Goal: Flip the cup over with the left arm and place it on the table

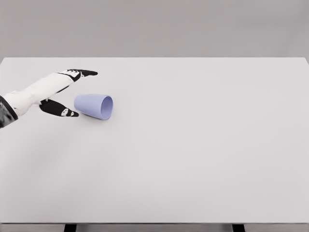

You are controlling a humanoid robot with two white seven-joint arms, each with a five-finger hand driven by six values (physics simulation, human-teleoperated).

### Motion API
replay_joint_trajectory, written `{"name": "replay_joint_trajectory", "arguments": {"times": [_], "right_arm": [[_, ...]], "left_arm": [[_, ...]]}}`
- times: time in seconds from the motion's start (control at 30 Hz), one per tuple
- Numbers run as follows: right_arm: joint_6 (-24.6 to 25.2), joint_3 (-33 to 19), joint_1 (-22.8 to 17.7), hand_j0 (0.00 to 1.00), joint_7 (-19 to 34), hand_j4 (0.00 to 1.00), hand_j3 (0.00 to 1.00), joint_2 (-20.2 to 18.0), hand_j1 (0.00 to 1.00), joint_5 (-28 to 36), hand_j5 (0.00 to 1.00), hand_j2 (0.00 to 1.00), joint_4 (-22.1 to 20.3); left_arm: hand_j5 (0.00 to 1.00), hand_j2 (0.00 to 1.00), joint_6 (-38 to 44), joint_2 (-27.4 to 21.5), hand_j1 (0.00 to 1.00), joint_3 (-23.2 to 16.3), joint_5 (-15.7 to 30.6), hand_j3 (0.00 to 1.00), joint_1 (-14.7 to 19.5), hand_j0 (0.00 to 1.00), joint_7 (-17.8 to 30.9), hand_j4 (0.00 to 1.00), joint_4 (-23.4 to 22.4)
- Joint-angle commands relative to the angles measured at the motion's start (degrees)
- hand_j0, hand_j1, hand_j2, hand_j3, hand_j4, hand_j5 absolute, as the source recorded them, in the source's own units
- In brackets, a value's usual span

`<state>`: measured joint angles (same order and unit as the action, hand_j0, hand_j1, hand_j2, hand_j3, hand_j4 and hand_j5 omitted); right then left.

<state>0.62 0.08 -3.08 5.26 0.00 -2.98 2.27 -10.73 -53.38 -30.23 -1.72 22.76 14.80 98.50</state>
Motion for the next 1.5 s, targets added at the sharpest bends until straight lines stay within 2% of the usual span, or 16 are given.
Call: {"name": "replay_joint_trajectory", "arguments": {"times": [0.0,0.2,0.4,0.5,0.77,1.47], "right_arm": [[0.0,0.0,0.0,1.0,0.0,1.0,1.0,0.0,1.0,0.0,1.0,1.0,0.0],[0.0,0.0,0.0,1.0,0.0,1.0,1.0,0.0,1.0,0.0,1.0,1.0,0.0],[0.0,0.0,0.0,1.0,0.0,1.0,1.0,0.0,1.0,0.0,1.0,1.0,0.0],[0.0,0.0,0.0,1.0,0.0,1.0,1.0,0.0,1.0,0.0,1.0,1.0,0.0],[0.0,0.0,0.0,1.0,0.0,1.0,1.0,0.0,1.0,0.0,1.0,1.0,0.0],[0.0,0.0,0.0,1.0,0.0,1.0,1.0,0.0,1.0,0.0,1.0,1.0,0.0]], "left_arm": [[1.0,1.0,4.3,1.4,1.0,-0.3,0.8,1.0,0.1,1.0,0.0,1.0,0.6],[1.0,1.0,8.5,4.2,1.0,-2.7,0.1,1.0,1.7,1.0,0.0,1.0,-0.1],[1.0,1.0,8.6,6.0,1.0,-3.7,-0.6,1.0,2.0,1.0,0.0,1.0,-1.9],[1.0,1.0,8.6,6.3,1.0,-6.6,-0.9,1.0,4.4,1.0,0.1,1.0,-3.9],[1.0,1.0,8.6,7.1,1.0,-9.5,-0.9,1.0,6.0,1.0,0.1,1.0,-6.3],[1.0,1.0,10.2,9.4,1.0,-12.8,-2.9,1.0,8.3,1.0,0.4,1.0,-10.3]]}}
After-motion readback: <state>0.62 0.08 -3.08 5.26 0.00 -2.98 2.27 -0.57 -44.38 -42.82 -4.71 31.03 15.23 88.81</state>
